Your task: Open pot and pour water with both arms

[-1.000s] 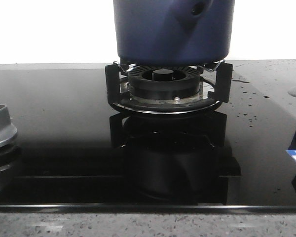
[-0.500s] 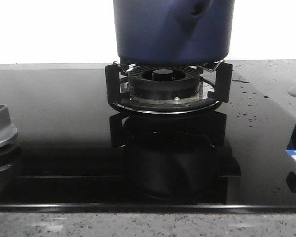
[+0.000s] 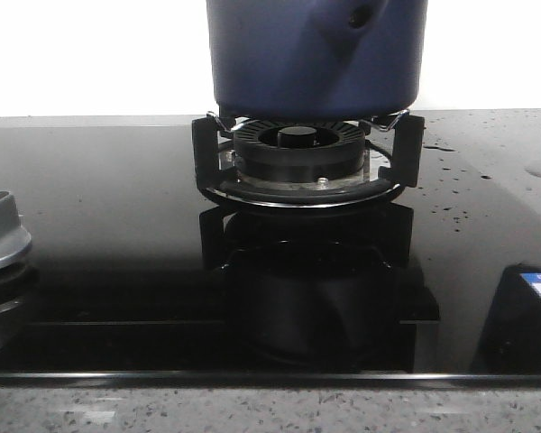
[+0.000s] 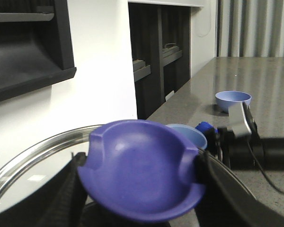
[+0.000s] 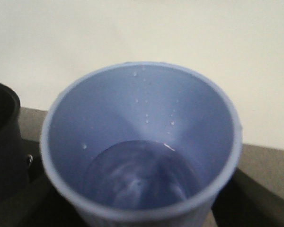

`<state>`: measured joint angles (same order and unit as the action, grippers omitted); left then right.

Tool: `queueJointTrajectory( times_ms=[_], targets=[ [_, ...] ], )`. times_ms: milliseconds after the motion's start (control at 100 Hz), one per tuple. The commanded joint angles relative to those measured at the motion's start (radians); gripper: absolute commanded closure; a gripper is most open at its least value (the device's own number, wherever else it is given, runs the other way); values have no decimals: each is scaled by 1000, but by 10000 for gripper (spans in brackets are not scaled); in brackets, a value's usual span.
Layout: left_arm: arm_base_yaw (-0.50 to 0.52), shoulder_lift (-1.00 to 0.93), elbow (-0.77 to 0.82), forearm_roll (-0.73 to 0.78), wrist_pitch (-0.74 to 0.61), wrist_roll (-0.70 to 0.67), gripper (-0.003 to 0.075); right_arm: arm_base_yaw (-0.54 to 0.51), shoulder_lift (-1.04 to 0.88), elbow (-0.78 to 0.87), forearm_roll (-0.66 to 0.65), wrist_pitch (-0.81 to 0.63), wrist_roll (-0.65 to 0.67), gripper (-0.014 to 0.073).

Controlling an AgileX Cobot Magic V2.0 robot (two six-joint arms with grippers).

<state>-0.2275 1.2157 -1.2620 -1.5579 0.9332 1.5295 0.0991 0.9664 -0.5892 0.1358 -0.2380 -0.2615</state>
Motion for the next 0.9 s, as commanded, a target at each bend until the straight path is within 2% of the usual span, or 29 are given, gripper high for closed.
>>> queueJointTrajectory(
  times_ms=[0, 350, 470, 750, 890],
  targets=[
    [6, -60, 1, -93, -6, -14, 461, 18, -17, -119, -73, -6, -1, 389],
    [6, -124, 64, -91, -8, -18, 461, 159, 115, -374, -281, 107, -4, 389],
    [6, -140, 64, -91, -6, -18, 461, 183, 169, -434, -397, 111, -5, 389],
    [6, -152, 64, -89, -6, -18, 461, 200, 259, -482, -704, 63, -7, 389],
    [6, -152, 64, -89, -6, -42, 461, 200, 288, -483, -796, 39, -7, 389]
  ],
)
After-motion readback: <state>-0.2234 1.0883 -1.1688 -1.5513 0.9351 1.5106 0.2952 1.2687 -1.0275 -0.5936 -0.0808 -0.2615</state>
